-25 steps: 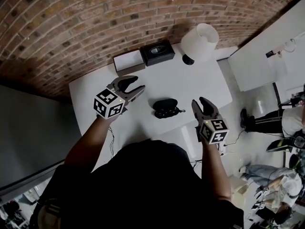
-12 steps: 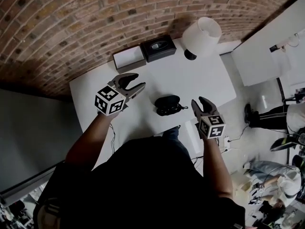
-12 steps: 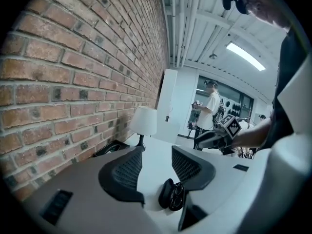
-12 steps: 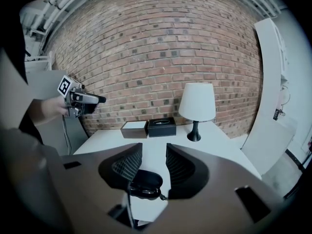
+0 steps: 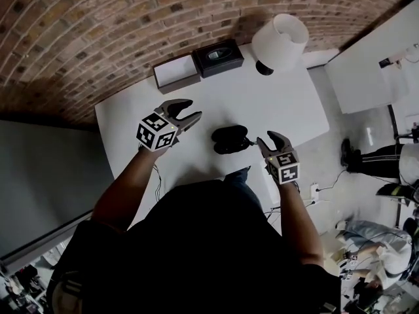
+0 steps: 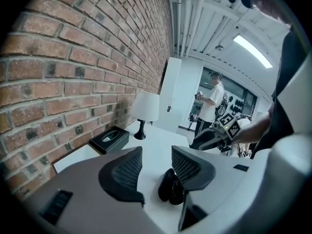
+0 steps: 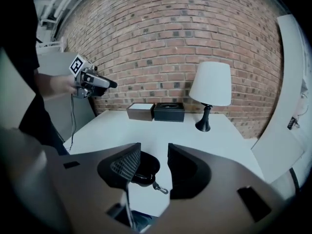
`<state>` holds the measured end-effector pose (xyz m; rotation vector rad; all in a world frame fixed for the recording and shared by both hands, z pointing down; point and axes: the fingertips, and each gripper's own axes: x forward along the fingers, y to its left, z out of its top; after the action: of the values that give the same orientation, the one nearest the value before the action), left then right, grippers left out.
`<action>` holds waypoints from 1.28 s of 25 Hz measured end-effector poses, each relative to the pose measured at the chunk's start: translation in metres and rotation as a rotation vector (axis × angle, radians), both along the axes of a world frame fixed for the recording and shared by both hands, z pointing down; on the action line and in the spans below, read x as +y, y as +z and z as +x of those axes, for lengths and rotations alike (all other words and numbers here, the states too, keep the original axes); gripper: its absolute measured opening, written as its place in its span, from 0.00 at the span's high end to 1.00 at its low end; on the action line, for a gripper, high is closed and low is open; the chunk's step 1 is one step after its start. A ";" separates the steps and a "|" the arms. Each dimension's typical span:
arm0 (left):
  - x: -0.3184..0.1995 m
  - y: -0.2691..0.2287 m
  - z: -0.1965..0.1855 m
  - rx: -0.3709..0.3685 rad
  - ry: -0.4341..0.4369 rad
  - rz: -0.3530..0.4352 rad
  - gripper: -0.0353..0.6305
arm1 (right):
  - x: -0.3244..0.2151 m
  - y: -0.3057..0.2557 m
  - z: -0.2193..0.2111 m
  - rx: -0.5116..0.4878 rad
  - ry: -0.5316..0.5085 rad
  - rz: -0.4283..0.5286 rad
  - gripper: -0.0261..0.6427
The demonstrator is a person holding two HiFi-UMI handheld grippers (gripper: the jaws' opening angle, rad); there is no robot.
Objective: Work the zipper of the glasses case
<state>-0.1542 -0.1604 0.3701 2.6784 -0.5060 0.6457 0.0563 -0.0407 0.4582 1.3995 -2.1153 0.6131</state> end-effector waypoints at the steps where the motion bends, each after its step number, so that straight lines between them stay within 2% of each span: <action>1: 0.001 0.006 0.002 -0.009 0.004 -0.008 0.64 | 0.001 0.006 -0.002 0.013 -0.026 -0.007 0.69; 7: 0.007 0.042 0.010 -0.055 0.027 -0.070 0.64 | 0.011 0.043 -0.025 0.051 -0.210 -0.052 0.68; 18: 0.011 0.102 0.027 -0.120 0.056 -0.151 0.64 | 0.028 0.105 -0.040 0.146 -0.426 -0.161 0.68; 26: 0.020 0.150 0.040 -0.169 0.096 -0.217 0.64 | 0.036 0.140 -0.045 0.200 -0.537 -0.221 0.68; 32: 0.034 0.181 0.050 -0.213 0.158 -0.258 0.64 | 0.042 0.157 -0.043 0.203 -0.547 -0.242 0.69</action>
<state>-0.1037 -0.1263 0.5507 2.4348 -0.2446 0.9782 0.0135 0.0013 0.6154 0.6748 -2.0498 0.4605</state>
